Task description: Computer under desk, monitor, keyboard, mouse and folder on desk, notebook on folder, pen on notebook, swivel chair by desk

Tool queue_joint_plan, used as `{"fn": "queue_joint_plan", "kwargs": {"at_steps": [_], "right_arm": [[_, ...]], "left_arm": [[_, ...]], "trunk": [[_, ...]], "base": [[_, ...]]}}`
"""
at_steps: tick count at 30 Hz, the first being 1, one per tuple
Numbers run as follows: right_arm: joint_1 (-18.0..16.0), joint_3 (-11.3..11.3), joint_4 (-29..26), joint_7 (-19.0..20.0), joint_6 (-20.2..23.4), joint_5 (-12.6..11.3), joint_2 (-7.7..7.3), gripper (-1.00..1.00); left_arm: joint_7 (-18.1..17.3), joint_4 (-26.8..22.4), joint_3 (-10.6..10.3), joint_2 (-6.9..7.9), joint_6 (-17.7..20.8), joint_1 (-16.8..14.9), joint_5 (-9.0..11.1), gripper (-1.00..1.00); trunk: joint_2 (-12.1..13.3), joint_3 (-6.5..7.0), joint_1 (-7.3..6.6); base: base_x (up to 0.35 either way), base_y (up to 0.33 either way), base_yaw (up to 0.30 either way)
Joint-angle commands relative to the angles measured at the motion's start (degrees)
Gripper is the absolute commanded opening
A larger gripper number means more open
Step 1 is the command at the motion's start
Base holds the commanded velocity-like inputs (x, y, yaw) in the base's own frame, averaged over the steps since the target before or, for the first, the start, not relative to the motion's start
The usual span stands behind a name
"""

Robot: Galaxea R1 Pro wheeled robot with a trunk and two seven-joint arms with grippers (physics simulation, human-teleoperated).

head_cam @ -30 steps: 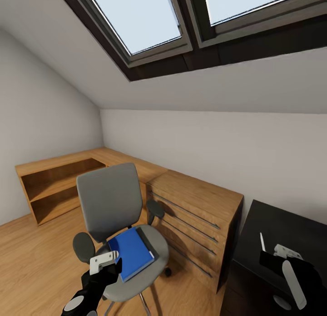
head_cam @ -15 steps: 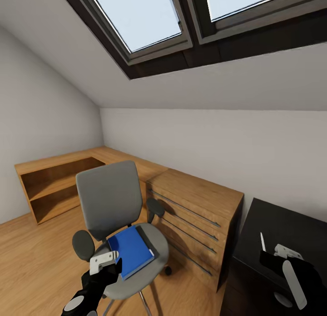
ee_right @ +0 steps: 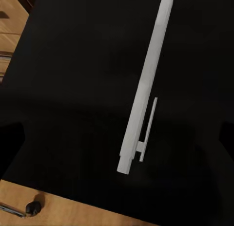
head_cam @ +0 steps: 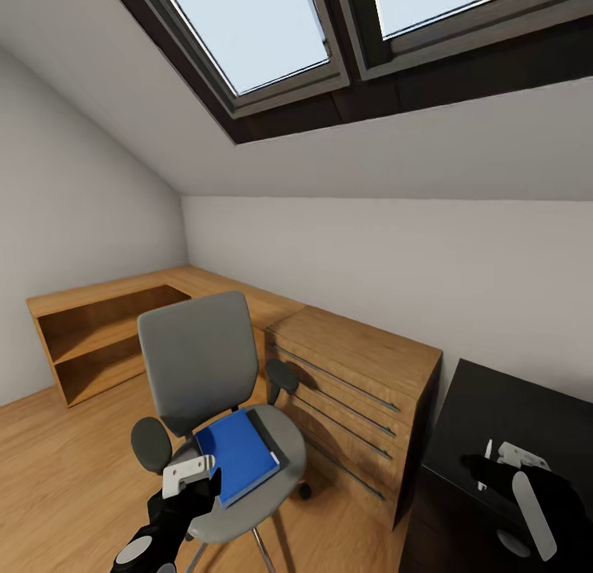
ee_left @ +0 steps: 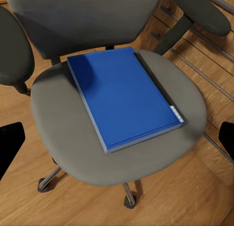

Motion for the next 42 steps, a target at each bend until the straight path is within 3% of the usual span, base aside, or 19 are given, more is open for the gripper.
{"fn": "queue_joint_plan", "kwargs": {"at_steps": [1, 5, 10, 15, 20, 23, 26, 38, 42], "right_arm": [[-0.04, 0.03, -0.56, -0.47, 0.20, -0.61, -0.01, 1.00], [0.02, 0.14, -6.52, -0.70, 0.20, -0.39, 0.57, 1.00], [0.21, 0.40, -11.74, -0.87, 0.32, 1.13, 3.74, 1.00], [0.28, 1.30, -13.57, -0.81, 0.29, 9.67, 8.61, 1.00], [0.29, 1.72, -13.92, -0.59, 0.34, 13.89, 11.27, 1.00], [0.66, 2.60, -14.21, -0.38, 0.02, 13.87, 12.26, 1.00], [1.07, 2.07, -15.17, -0.38, -0.96, 13.84, 13.23, 1.00], [1.52, 2.78, -19.02, -0.21, -4.83, 13.73, 17.09, 1.00], [1.58, 3.10, -20.31, -0.21, -6.12, 13.65, 17.41, 1.00]], "left_arm": [[0.55, -0.09, -0.07, 0.10, 0.16, -0.02, 0.57, 1.00], [0.55, -0.05, -0.04, 0.21, 0.30, 0.01, 0.57, 1.00], [0.55, -0.01, -0.04, 0.38, 0.33, 0.00, 0.57, 1.00], [0.53, -0.01, -0.04, 0.64, 0.40, 0.00, 0.57, 1.00], [0.48, -0.01, -0.02, 0.67, 0.42, 0.03, 0.57, 1.00], [0.85, 0.33, 0.32, 0.34, 0.08, -0.32, 0.23, 1.00], [1.81, 0.12, 0.62, -0.53, -0.86, -0.48, 0.01, 1.00], [2.92, -0.30, 0.50, 0.54, -1.56, -0.45, 0.40, 1.00], [2.92, -0.28, 0.58, 0.58, -1.52, -0.46, 0.39, 1.00]], "trunk": [[-0.04, -0.05, 0.00], [-0.04, -0.05, 0.00], [-0.04, -0.05, 0.00], [-0.04, -0.05, 0.00], [-0.04, -0.05, 0.00], [-0.04, -0.05, 0.00], [-0.04, -0.05, 0.00], [-0.04, -0.05, 0.00], [-0.04, -0.05, 0.00]], "base": [[0.000, 0.000, 0.000], [0.000, 0.000, 0.000], [0.000, 0.000, 0.000], [-0.135, 0.103, 0.000], [-0.240, 0.210, 0.000], [-0.170, 0.152, 0.000], [0.000, 0.000, 0.000], [0.000, 0.000, 0.000], [0.000, 0.000, 0.000]]}}
